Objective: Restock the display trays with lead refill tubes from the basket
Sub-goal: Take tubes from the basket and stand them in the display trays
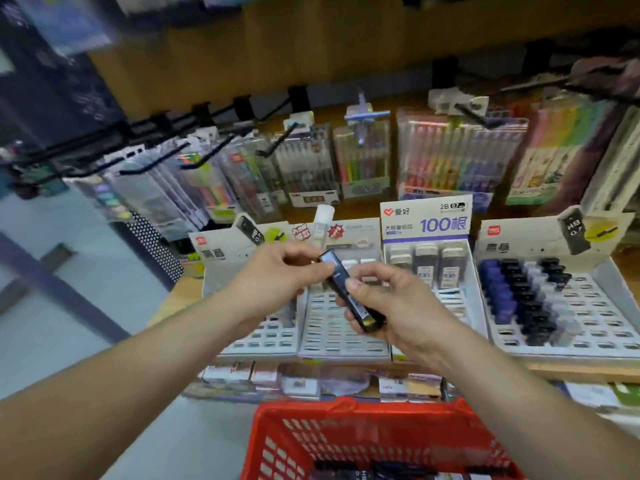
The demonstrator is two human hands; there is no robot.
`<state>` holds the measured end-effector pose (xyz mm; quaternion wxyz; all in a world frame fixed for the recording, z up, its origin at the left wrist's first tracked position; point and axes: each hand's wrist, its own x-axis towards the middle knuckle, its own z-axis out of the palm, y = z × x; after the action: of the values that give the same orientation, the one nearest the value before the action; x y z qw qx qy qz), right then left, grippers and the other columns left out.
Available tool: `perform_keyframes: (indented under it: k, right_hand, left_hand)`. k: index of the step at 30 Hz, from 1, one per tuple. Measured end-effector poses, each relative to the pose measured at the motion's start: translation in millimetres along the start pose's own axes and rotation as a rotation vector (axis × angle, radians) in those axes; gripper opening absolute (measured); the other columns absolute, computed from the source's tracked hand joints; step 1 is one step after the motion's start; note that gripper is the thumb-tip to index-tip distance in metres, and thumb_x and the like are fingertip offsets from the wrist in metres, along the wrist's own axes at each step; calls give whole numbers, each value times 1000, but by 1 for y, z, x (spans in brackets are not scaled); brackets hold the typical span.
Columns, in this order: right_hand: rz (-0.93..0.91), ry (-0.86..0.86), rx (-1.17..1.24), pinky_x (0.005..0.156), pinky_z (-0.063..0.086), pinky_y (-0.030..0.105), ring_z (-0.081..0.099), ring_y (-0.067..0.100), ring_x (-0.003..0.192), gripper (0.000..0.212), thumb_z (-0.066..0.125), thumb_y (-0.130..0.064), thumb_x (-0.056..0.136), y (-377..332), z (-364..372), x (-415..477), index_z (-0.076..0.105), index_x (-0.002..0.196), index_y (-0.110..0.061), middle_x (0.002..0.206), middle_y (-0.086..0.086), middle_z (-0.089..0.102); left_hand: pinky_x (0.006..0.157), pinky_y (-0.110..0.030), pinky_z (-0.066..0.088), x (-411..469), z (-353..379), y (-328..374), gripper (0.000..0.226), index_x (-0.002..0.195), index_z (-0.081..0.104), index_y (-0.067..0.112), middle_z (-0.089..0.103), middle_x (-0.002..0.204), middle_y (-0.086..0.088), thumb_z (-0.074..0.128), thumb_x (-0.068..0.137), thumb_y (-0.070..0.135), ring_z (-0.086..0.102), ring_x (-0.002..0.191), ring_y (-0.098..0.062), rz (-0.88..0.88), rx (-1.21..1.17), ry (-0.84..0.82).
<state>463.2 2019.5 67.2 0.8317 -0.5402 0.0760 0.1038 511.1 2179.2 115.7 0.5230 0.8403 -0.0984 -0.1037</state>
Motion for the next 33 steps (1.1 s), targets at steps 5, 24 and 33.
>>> perform_keyframes:
  k: [5,24,33]
  right_hand:
    - [-56,1,-259,56,45,24,54,11,68,18,65,-29,92,16,42,20,66,102,-13,75,-6,58]
    - [-3,88,-465,55,26,31,34,18,62,18,48,-19,102,73,49,60,63,100,-8,62,0,38]
    - [-8,62,-297,59,44,25,48,17,66,15,55,-4,98,82,43,59,67,95,-13,65,0,52]
  left_hand:
    - [40,-19,33,-8,-51,-18,7,81,66,18,43,58,-2,71,83,14,33,44,-10,-112,-184,64]
    - [83,-29,53,24,-109,-89,13,94,69,22,69,85,7,73,82,18,61,77,-9,114,730,131]
    - [70,0,32,31,-83,-104,24,112,71,20,70,108,5,67,88,21,60,93,-7,215,850,33]
